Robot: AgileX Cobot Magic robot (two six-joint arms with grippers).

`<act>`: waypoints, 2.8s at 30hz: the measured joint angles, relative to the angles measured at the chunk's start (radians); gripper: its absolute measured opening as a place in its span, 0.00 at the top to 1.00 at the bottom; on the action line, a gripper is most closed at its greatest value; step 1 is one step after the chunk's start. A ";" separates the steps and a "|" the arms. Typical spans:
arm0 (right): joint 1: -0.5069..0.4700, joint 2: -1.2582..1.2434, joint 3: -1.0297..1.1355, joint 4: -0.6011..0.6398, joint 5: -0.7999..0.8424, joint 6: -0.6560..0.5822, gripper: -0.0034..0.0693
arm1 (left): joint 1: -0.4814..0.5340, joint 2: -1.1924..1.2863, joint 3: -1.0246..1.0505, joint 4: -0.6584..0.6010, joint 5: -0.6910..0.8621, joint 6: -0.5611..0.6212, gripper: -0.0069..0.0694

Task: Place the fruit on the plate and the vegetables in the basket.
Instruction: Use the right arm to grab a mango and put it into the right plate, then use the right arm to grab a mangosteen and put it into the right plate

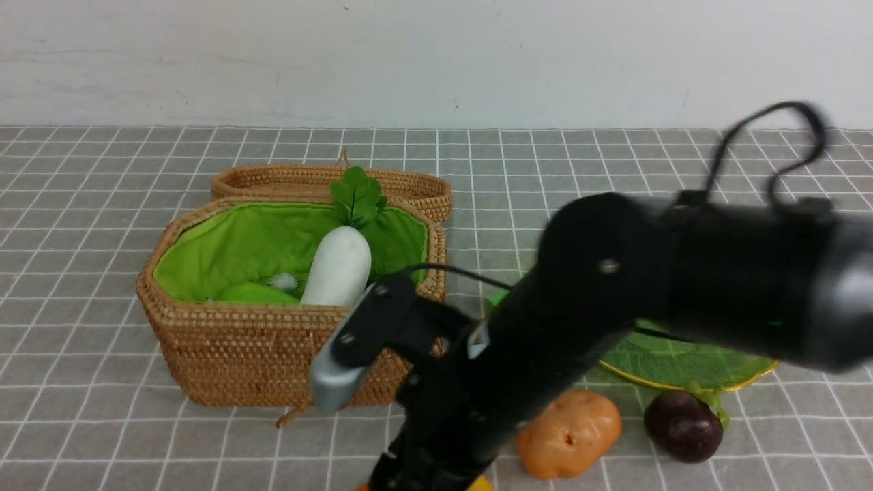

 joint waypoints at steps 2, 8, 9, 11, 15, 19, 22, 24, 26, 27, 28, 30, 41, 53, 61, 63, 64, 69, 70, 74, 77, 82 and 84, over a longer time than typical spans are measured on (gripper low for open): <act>0.009 0.043 -0.034 -0.020 0.009 0.000 0.08 | 0.000 0.000 0.000 0.000 0.000 0.000 0.80; 0.028 0.229 -0.138 -0.144 0.051 0.053 0.04 | 0.000 0.000 0.000 0.000 0.000 0.000 0.79; 0.028 0.232 -0.138 -0.144 0.052 0.055 0.05 | 0.000 0.000 0.000 0.000 0.000 0.000 0.79; 0.028 0.258 -0.140 -0.187 0.072 0.076 0.10 | 0.000 0.000 0.000 0.000 0.000 0.000 0.79; 0.028 0.265 -0.147 -0.205 0.092 0.086 0.15 | 0.000 0.000 0.000 0.000 0.000 0.000 0.78; 0.028 0.269 -0.195 -0.203 0.155 0.090 0.15 | 0.000 0.000 0.000 0.000 0.000 0.000 0.77; 0.028 0.252 -0.269 -0.150 0.200 0.093 0.15 | 0.000 0.000 0.000 0.000 0.000 0.000 0.77; 0.025 0.227 -0.317 -0.106 0.221 0.096 0.15 | 0.000 0.000 0.000 0.000 0.000 0.000 0.77; 0.016 0.194 -0.361 -0.047 0.237 0.099 0.15 | 0.000 0.000 0.000 0.000 0.000 0.000 0.77; -0.005 0.156 -0.395 0.004 0.249 0.099 0.15 | 0.000 0.000 0.000 0.000 0.000 0.000 0.77; -0.021 0.141 -0.406 0.022 0.253 0.099 0.15 | 0.000 0.000 0.000 0.000 0.000 0.000 0.77; -0.075 0.084 -0.418 0.039 0.267 0.099 0.15 | 0.000 0.000 0.000 0.000 0.000 0.000 0.77; -0.550 -0.020 -0.396 0.009 0.223 0.169 0.15 | 0.000 0.000 0.000 0.000 0.000 0.000 0.75; -0.688 0.082 -0.105 -0.046 -0.158 0.220 0.15 | 0.000 0.000 0.000 0.000 0.001 0.000 0.74; -0.688 0.079 -0.100 -0.062 -0.111 0.345 0.02 | 0.000 0.000 0.000 0.001 0.001 0.000 0.72; -0.688 0.072 -0.100 -0.083 -0.071 0.352 0.02 | 0.000 0.000 0.000 0.001 0.001 0.000 0.72; -0.688 0.064 -0.100 -0.097 -0.044 0.362 0.03 | 0.000 0.000 0.000 0.001 0.001 0.000 0.72; -0.686 -0.014 -0.098 -0.132 0.079 0.477 0.08 | 0.000 0.000 0.000 0.001 0.001 0.000 0.72; -0.684 -0.029 -0.098 -0.133 0.107 0.496 0.09 | 0.000 0.000 0.000 0.001 0.001 0.000 0.71; -0.652 -0.090 -0.078 -0.164 0.228 0.556 0.13 | 0.000 0.000 0.000 0.002 0.001 0.000 0.71; -0.614 -0.152 0.016 -0.193 0.253 0.629 0.14 | 0.000 0.000 0.000 0.003 0.001 0.000 0.70; -0.604 -0.224 0.179 -0.220 0.205 0.774 0.15 | 0.000 0.000 0.000 0.003 0.001 0.000 0.69; -0.604 -0.255 0.272 -0.232 0.110 0.868 0.15 | 0.000 0.000 0.000 0.003 0.001 0.000 0.69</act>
